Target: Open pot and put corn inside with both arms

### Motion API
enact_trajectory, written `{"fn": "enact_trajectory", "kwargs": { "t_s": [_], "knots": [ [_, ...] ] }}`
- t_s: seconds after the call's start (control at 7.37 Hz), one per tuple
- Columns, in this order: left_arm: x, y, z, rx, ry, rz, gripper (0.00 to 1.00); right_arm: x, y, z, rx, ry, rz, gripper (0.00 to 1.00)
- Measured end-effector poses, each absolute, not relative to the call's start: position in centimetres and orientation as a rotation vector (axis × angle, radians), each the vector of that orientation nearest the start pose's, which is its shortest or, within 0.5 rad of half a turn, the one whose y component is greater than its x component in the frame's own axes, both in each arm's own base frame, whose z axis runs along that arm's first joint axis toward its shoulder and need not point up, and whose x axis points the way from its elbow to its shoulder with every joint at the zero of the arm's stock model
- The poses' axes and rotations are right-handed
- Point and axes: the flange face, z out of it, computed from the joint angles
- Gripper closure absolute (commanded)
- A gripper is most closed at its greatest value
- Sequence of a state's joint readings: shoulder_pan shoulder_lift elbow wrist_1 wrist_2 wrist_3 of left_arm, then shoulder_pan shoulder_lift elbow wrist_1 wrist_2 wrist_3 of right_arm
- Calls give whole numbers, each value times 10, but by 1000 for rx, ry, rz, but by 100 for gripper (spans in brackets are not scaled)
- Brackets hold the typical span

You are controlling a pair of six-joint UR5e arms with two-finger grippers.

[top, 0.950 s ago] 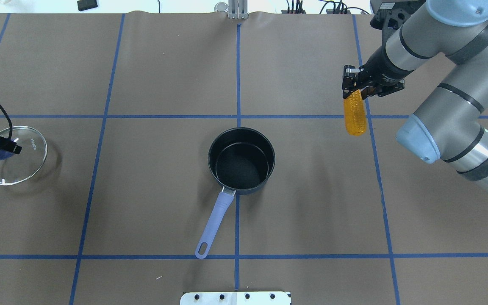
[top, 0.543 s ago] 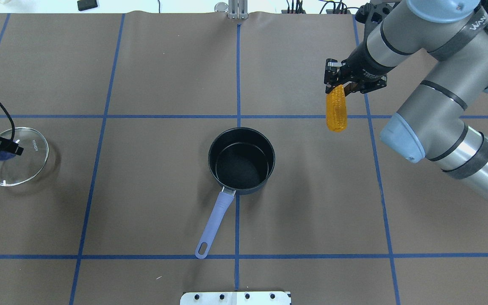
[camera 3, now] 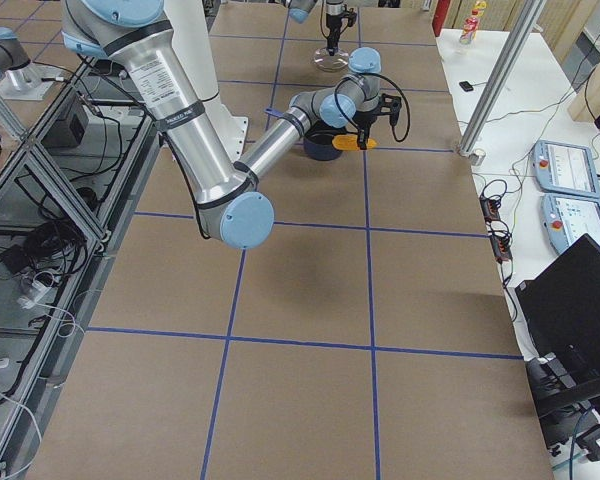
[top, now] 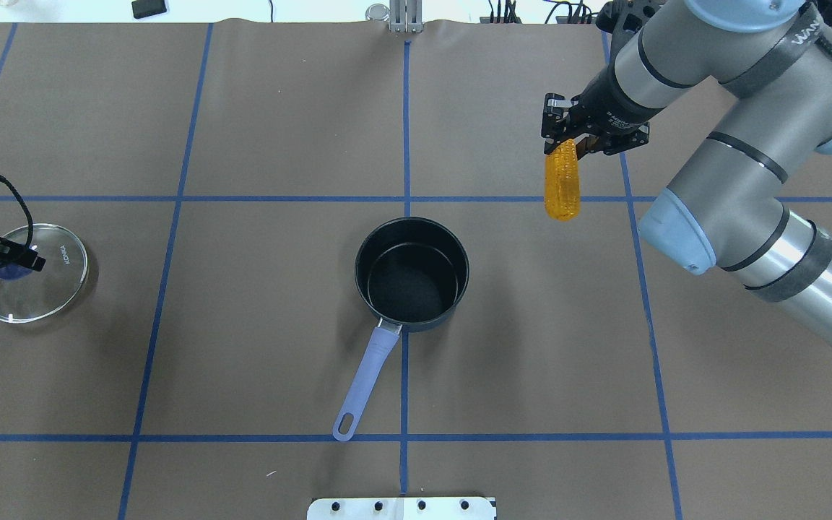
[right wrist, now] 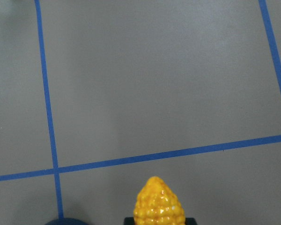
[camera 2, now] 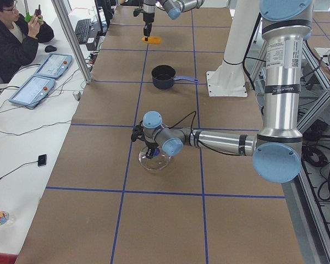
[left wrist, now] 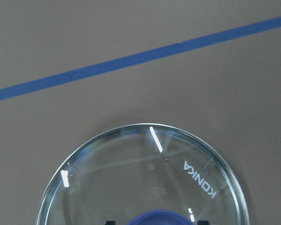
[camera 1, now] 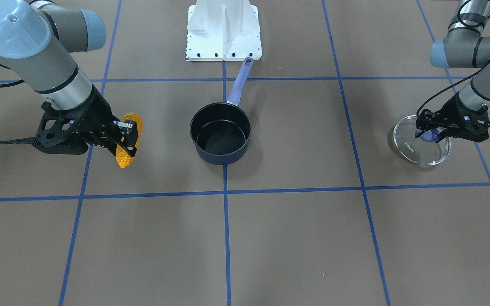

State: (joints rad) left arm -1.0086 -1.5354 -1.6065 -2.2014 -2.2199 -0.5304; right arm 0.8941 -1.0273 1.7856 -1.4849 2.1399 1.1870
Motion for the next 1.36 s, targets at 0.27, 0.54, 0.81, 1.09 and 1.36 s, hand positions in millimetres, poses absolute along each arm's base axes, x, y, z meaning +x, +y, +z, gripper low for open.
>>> {"fn": "enact_trajectory", "kwargs": {
  "t_s": [0.27, 0.54, 0.81, 1.09, 1.36],
  "knots": [
    [207, -466, 593, 194, 852, 237, 3, -337, -543, 231, 58, -986, 239, 100],
    [208, -466, 589, 198, 856, 239, 3, -347, -540, 217, 50, -987, 252, 100],
    [206, -466, 571, 205, 893, 249, 3, -380, -524, 198, 50, -969, 273, 100],
    [181, -471, 552, 197, 966, 228, 3, -429, -493, 178, 59, -961, 294, 100],
    [158, -479, 532, 190, 1002, 196, 3, -477, -466, 155, 65, -963, 309, 100]
  ]
}}
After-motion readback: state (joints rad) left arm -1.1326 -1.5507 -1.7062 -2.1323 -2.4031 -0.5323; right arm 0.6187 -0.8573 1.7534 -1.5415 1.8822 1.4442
